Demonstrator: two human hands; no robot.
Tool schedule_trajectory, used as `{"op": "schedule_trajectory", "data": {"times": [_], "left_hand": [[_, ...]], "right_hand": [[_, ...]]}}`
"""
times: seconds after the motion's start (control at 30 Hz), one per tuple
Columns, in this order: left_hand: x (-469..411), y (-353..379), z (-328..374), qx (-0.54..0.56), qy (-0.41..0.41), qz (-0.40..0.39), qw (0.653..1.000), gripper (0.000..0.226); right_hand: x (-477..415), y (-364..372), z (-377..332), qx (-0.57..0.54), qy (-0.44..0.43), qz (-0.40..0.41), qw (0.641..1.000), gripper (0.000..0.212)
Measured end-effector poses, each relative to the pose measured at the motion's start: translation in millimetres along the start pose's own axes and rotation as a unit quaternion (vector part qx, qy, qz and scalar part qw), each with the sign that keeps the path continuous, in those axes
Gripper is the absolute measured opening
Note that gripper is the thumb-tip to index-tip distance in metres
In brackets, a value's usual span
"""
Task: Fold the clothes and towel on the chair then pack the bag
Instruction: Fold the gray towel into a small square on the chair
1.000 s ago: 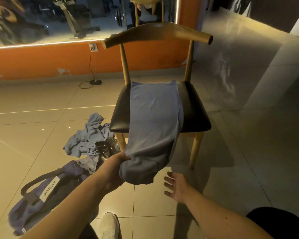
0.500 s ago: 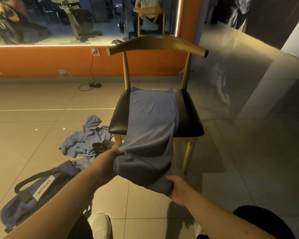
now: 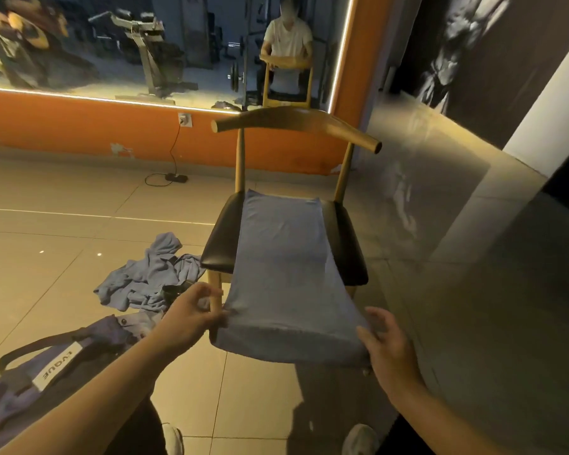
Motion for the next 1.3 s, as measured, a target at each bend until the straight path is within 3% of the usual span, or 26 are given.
{"op": "schedule_trajectory", "data": {"times": [0.07,0.13,0.2,0.3,0.4,0.47,0.63,0.73,0.9,1.1,1.2,1.3], "left_hand": [[1.5,-1.5,7.3,-0.024,0.067,0.017,0.997,0.019],[-0.8,-6.3,11.0,-0.009,0.078,0.035,0.996,0.009],[-2.7,-12.5,11.2,0.004,0.070,0.026,0.997,0.021],[-2.8,-19.4,15.7,-0.088,0.108,-0.033,0.990,0.046],[-9.7,-21.4,16.6,-0.145,0.152,-0.061,0.976,0.050],[-18.0,-20.9,13.9,-0.199,0.188,-0.057,0.960,0.051],[-52.1,-17.8,1.2,-0.336,0.290,-0.046,0.895,0.048],[-71.1,-17.2,0.4,-0.380,0.311,-0.062,0.869,0.069],[-77.9,-14.5,10.3,-0.450,0.318,-0.105,0.828,0.051],[-92.3,-13.2,32.1,-0.388,0.294,-0.048,0.872,0.021],[-93.8,-12.3,39.9,-0.364,0.274,-0.042,0.889,0.022],[-95.6,-12.7,38.3,-0.366,0.261,-0.086,0.889,0.031]], "right_hand": [[6.0,-5.7,-8.8,-0.004,-0.043,0.000,0.999,0.019],[5.9,-8.9,-14.1,-0.041,-0.022,-0.020,0.999,0.017],[0.8,-12.8,-16.9,-0.123,0.036,-0.053,0.990,0.021],[-8.9,-20.3,-21.5,-0.274,0.130,-0.139,0.943,0.032],[-18.8,-28.5,-27.0,-0.315,0.157,-0.191,0.916,0.047],[-25.7,-28.4,-31.2,-0.288,0.145,-0.212,0.922,0.050],[-40.9,-19.2,-49.9,-0.229,0.109,-0.166,0.953,0.024],[-50.0,-20.1,-63.0,-0.167,0.080,-0.113,0.976,0.019],[-59.5,-25.4,-76.7,0.022,-0.015,-0.043,0.999,0.019],[-68.9,-22.3,-99.8,-0.091,-0.009,-0.032,0.995,0.019],[-79.2,-18.4,-101.3,-0.081,-0.019,-0.017,0.996,0.020],[-92.2,-15.7,-96.4,-0.070,-0.007,-0.021,0.997,0.019]]}}
Point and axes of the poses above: each hand's wrist, its own x-axis away from the middle knuckle, its own y-axis out of the palm, z = x × y, the point moved 1 cm from there along -x, towards the middle knuckle, and after that the axes turned 9 degrees about y, right-handed, at the moved point
